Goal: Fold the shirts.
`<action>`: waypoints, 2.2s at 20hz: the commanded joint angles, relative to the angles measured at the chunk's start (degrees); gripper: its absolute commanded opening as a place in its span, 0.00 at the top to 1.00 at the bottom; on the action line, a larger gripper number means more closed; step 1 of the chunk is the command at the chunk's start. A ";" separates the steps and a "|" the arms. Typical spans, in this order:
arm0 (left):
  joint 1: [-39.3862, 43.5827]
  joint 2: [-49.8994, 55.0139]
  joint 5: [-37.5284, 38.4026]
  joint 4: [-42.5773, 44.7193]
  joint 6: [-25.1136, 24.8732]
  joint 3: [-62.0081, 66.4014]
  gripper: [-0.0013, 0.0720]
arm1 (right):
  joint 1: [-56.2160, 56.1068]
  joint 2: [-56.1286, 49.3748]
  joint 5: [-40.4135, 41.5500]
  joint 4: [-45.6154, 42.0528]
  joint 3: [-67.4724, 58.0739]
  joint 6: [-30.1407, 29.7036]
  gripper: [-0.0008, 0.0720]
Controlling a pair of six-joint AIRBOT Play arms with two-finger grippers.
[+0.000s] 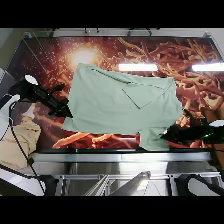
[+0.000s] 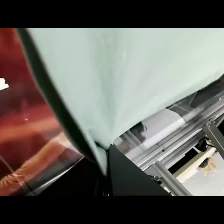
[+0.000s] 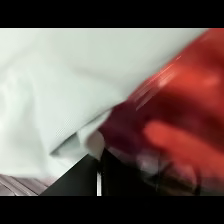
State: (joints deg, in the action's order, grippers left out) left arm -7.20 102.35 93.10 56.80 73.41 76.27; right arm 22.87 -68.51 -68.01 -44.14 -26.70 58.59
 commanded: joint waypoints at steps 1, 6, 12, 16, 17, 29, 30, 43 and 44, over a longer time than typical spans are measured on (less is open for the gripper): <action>-0.59 -4.61 2.01 -1.55 -1.66 0.07 0.95 | 5.90 10.84 -5.86 1.90 -8.72 5.79 0.97; -7.41 -22.36 2.97 -42.05 -11.80 0.09 0.95 | 11.96 26.71 -3.04 12.61 -34.60 7.61 0.96; -20.83 -42.56 2.49 -82.01 -13.94 3.56 0.95 | 12.39 35.65 16.11 13.40 -64.70 3.39 0.96; -31.26 -47.69 -1.36 -73.83 -8.87 13.05 0.94 | 12.37 33.88 17.00 10.36 -73.00 3.13 0.96; -32.52 -47.76 -2.23 -68.89 -7.69 14.86 0.94 | 12.37 32.65 16.20 10.80 -72.98 3.10 0.96; -9.46 -17.20 -14.32 -38.53 -14.03 10.82 0.94 | -8.33 -12.57 11.39 15.72 -72.98 -7.67 0.96; -9.25 -12.26 -15.63 -37.07 -14.05 12.70 0.94 | -10.45 -17.16 14.34 14.25 -72.98 -7.65 0.97; -12.46 14.58 -7.23 -38.62 -11.87 42.80 0.25 | -4.98 -31.36 14.53 39.63 -72.96 -2.23 0.69; -12.28 14.27 -6.45 -41.05 -11.85 42.49 0.63 | -4.46 -31.71 14.10 40.30 -72.96 -1.09 0.95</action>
State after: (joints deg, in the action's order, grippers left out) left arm -19.09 115.81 83.18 18.61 60.99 115.22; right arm 15.99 -99.44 -52.29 -14.50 -99.68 53.93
